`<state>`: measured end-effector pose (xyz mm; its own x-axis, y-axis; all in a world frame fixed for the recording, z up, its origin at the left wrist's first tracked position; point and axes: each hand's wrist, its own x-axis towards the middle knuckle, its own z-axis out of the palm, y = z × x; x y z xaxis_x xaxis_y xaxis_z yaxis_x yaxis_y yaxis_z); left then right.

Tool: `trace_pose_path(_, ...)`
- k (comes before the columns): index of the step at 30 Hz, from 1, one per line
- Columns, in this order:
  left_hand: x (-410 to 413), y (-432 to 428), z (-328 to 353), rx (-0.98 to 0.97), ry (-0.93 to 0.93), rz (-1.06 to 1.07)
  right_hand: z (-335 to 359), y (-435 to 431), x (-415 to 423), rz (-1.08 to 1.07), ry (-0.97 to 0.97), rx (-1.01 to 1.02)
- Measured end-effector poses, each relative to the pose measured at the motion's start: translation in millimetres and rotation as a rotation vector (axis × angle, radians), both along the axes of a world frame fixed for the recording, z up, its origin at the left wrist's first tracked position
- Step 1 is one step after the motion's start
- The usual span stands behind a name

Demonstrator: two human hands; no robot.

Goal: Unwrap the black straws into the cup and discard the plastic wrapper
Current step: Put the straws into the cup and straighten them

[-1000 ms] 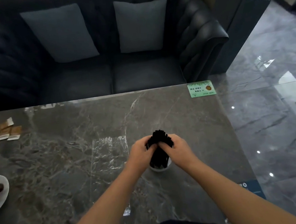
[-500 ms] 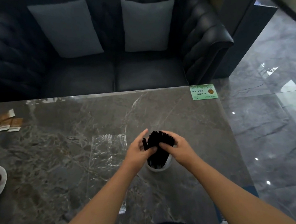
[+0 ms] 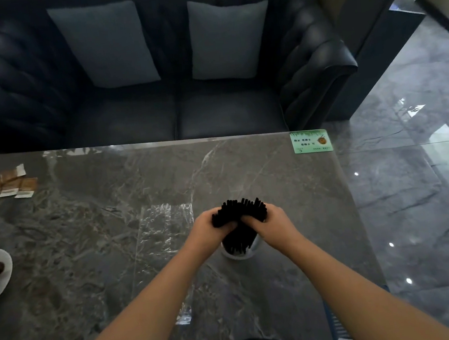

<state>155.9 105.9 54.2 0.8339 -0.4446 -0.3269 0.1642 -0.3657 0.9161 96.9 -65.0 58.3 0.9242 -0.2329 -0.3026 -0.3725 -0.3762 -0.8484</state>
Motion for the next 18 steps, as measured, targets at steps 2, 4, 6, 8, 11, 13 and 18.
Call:
trace_pose_path(2, -1.7, -0.1, -0.5, -0.07, 0.051, 0.033, -0.8, 1.2, -0.3, 0.021, -0.015, 0.0)
trace_pose_path(4, -4.1, -0.4, -2.3, -0.113, 0.089, 0.069, -2.3, 3.9, -1.1, 0.01, -0.011, 0.032)
trace_pose_path(6, -6.0, -0.7, -2.8, -0.135, 0.119, 0.093, -4.5, 6.1, -1.8, -0.015, 0.012, 0.052)
trace_pose_path(8, -5.2, -1.4, -2.6, -0.141, 0.126, 0.078, -6.0, 7.3, -1.4, -0.018, 0.025, 0.045)
trace_pose_path(11, -3.3, -3.4, 1.0, -0.168, 0.139, 0.034, -3.7, 6.9, 1.9, -0.009, -0.016, 0.005)
trace_pose_path(13, -3.8, -5.3, -0.3, -0.163, 0.138, 0.06, -1.0, 7.1, 4.4, -0.02, -0.024, 0.002)
trace_pose_path(18, -4.9, -6.2, -1.8, -0.118, 0.096, 0.135, 0.0, 10.1, 3.2, -0.055, -0.062, -0.06)
